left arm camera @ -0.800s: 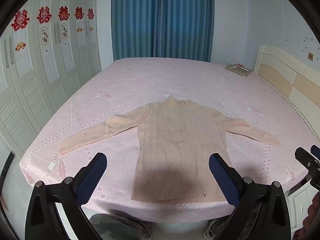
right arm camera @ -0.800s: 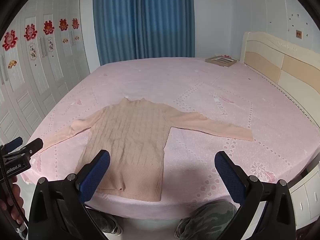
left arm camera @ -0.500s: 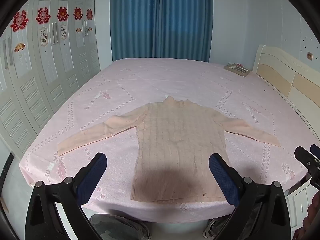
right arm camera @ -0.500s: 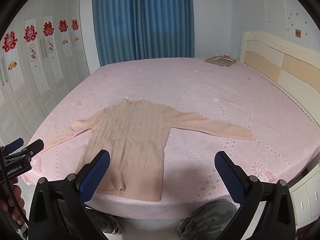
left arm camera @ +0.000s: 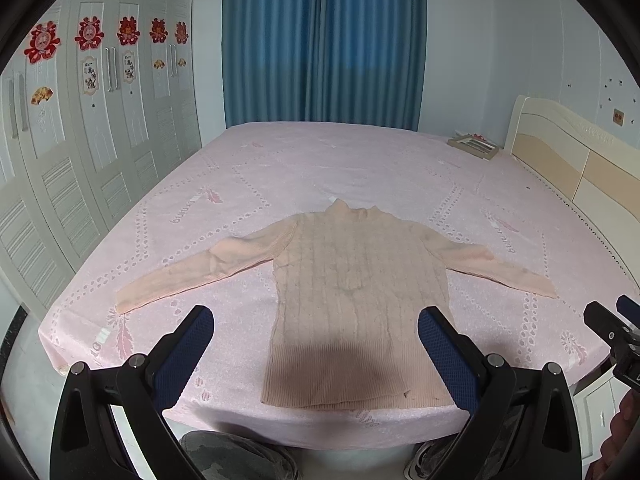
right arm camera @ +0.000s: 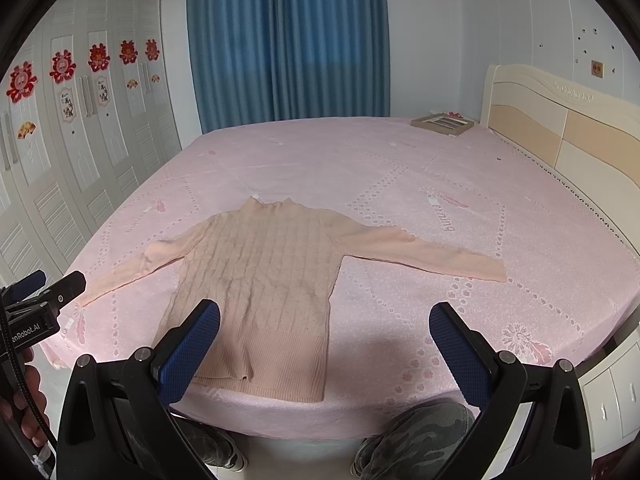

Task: Fold small clothes

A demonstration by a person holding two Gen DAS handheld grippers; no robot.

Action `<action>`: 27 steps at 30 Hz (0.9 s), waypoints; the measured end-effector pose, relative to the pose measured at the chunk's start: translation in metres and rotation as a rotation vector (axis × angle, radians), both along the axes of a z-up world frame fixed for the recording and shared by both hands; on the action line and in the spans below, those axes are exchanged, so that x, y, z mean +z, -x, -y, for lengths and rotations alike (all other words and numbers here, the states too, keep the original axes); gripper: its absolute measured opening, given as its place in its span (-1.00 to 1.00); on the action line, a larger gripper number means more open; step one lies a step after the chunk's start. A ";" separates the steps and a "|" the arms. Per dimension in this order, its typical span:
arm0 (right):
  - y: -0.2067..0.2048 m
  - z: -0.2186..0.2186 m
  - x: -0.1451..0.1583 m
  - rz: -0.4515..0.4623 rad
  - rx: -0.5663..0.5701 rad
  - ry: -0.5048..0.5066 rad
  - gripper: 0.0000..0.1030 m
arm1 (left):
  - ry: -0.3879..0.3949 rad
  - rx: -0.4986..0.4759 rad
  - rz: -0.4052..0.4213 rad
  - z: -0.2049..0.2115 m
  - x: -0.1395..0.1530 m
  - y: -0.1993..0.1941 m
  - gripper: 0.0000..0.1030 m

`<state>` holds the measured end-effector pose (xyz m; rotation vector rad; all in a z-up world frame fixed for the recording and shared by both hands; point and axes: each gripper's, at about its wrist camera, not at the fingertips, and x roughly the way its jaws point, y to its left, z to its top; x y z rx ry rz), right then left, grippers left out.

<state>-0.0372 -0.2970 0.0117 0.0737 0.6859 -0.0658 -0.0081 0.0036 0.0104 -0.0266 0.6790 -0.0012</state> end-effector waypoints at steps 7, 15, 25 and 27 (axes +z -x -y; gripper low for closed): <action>0.002 -0.001 0.000 0.005 -0.002 0.004 0.99 | -0.007 0.000 0.012 0.001 0.003 0.000 1.00; 0.004 -0.004 0.001 0.009 -0.001 0.007 0.99 | -0.003 0.004 0.030 -0.001 0.005 -0.001 1.00; 0.002 -0.004 0.003 0.022 0.002 0.000 0.99 | -0.012 0.004 0.014 -0.005 0.004 -0.002 1.00; 0.001 -0.004 0.002 0.022 0.002 0.002 0.99 | -0.022 0.009 0.025 -0.005 0.004 -0.003 1.00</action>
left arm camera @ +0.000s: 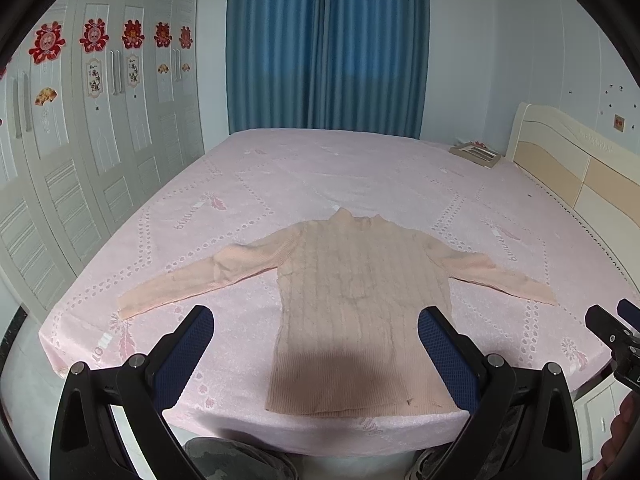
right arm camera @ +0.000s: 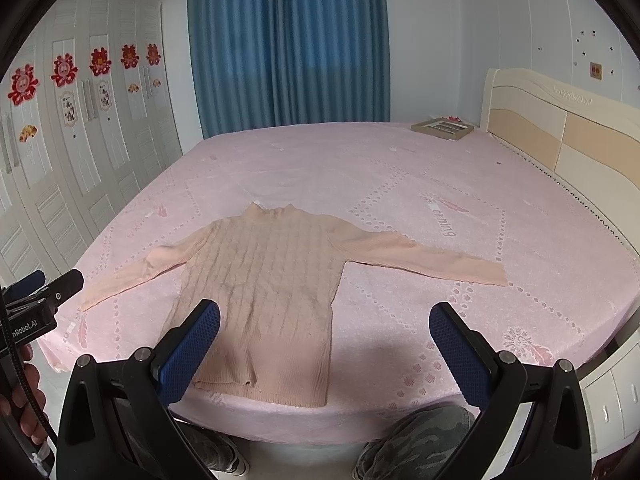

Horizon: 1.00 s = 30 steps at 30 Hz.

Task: Fold small clothes

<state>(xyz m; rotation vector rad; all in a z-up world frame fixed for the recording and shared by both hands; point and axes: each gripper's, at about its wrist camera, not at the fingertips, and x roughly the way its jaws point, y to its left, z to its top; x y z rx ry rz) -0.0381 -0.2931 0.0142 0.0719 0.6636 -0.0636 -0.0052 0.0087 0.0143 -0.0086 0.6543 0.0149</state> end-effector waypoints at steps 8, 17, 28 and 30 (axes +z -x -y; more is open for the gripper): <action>-0.012 -0.007 -0.007 0.002 0.000 0.011 0.99 | 0.006 0.005 0.005 -0.011 -0.010 -0.015 1.00; -0.043 -0.035 -0.044 0.066 0.043 0.111 0.99 | -0.068 0.058 -0.049 -0.063 -0.041 -0.052 0.98; -0.103 -0.068 -0.119 -0.019 0.154 0.122 0.98 | 0.082 0.292 -0.177 -0.184 -0.132 -0.110 0.81; -0.114 -0.070 -0.131 -0.026 0.142 0.124 0.98 | 0.118 0.314 -0.211 -0.204 -0.150 -0.120 0.70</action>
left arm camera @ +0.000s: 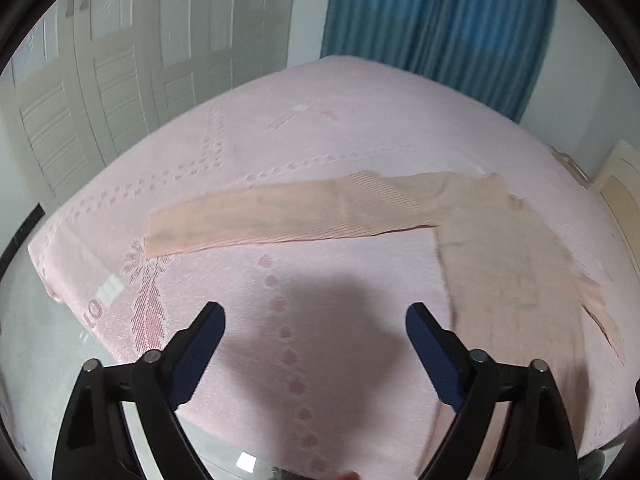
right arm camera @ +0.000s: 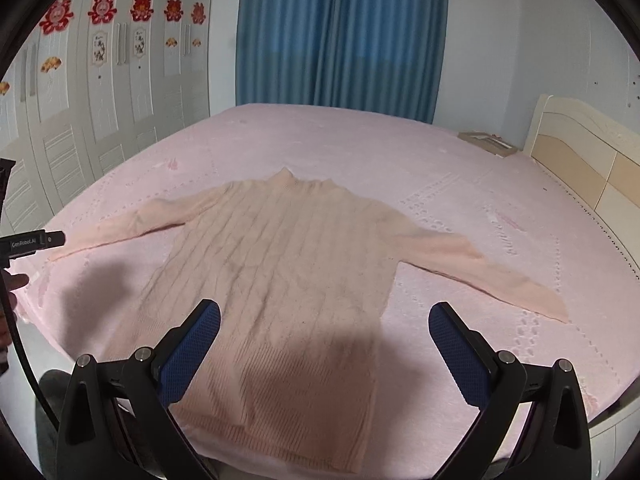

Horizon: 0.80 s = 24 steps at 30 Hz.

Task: Fold small clothes
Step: 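Grasp the sweater sleeve cuff with the left gripper and lift it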

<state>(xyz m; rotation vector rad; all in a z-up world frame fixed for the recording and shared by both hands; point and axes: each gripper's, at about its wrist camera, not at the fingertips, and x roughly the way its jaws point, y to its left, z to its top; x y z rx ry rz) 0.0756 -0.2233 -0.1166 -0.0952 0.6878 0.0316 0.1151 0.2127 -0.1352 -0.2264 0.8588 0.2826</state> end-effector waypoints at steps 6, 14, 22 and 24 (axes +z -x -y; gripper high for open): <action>-0.031 0.001 -0.035 -0.059 -0.005 -0.057 0.87 | 0.108 0.088 -0.057 -0.052 -0.043 -0.015 0.66; -0.058 -0.006 -0.064 -0.147 -0.027 -0.073 0.87 | 0.282 0.248 -0.049 -0.112 -0.082 -0.037 0.63; -0.073 -0.014 -0.068 -0.145 -0.037 -0.071 0.86 | 0.248 0.302 -0.017 -0.137 -0.103 -0.063 0.52; -0.076 -0.015 -0.068 -0.146 -0.033 -0.073 0.86 | 0.238 0.315 -0.003 -0.144 -0.106 -0.070 0.50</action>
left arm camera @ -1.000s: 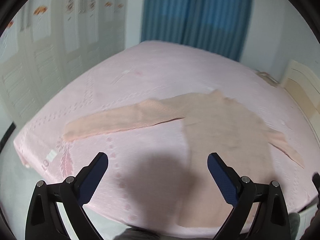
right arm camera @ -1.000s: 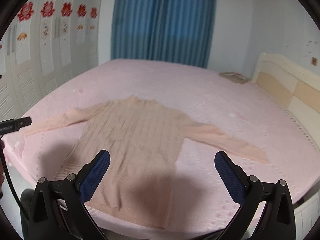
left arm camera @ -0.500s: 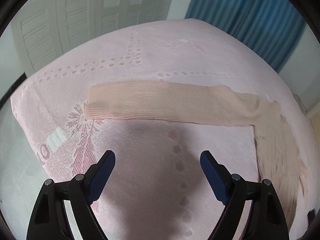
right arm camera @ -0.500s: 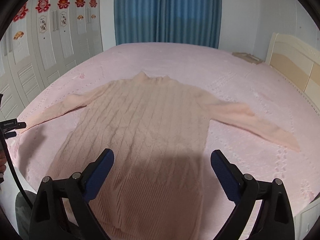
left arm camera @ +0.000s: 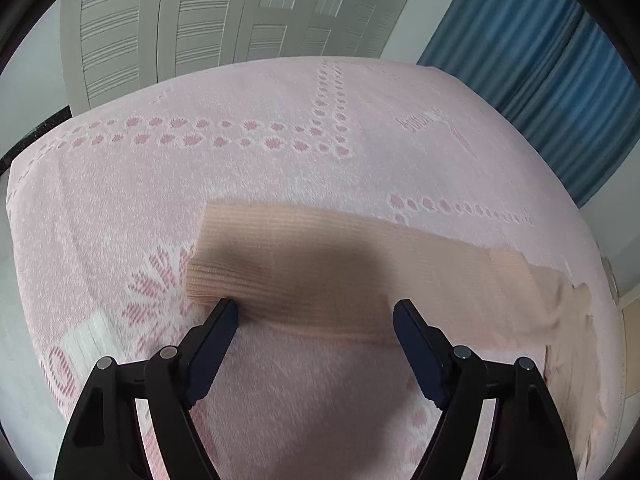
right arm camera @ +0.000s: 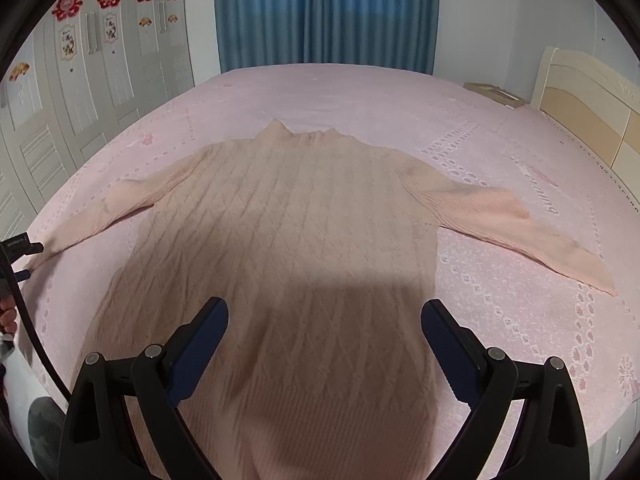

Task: Fold small clothes
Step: 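Grasp the sweater sleeve cuff with the left gripper and lift it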

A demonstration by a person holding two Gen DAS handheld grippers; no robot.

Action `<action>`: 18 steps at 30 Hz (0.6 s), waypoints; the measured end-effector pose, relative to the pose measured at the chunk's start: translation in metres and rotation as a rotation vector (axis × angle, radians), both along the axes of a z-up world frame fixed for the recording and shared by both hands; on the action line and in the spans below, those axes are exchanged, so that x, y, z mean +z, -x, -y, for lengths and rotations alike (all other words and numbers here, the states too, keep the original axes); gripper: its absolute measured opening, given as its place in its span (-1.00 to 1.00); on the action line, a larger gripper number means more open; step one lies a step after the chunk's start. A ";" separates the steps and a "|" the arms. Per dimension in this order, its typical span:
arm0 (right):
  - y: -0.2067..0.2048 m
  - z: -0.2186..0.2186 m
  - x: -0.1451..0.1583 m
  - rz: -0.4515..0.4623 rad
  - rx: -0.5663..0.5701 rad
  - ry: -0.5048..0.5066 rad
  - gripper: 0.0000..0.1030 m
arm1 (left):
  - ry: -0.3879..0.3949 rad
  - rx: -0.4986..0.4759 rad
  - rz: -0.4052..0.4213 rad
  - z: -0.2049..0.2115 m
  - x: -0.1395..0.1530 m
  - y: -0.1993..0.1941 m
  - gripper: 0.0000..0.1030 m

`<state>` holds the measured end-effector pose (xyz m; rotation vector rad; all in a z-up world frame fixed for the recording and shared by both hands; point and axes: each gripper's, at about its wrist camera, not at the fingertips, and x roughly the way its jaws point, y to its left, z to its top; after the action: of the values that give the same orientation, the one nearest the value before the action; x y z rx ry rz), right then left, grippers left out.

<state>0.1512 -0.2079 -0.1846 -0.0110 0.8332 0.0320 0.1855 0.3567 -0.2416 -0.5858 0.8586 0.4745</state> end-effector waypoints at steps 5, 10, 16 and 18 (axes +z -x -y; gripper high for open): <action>-0.005 -0.004 -0.001 0.013 0.006 0.033 0.86 | -0.090 0.052 -0.038 -0.005 -0.006 -0.010 -0.12; -0.015 0.002 0.000 0.018 0.019 0.019 0.86 | -0.198 0.028 -0.067 0.000 -0.001 -0.024 -0.78; -0.021 0.023 0.012 0.078 0.026 0.010 0.86 | -0.358 -0.023 -0.021 0.042 0.050 -0.038 -0.80; -0.025 0.032 0.017 0.093 0.032 0.014 0.86 | -0.398 -0.054 0.000 0.062 0.068 -0.049 -0.80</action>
<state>0.1761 -0.2400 -0.1675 -0.0393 0.7403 0.0554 0.2344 0.2942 -0.1732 -0.1964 0.7516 0.5782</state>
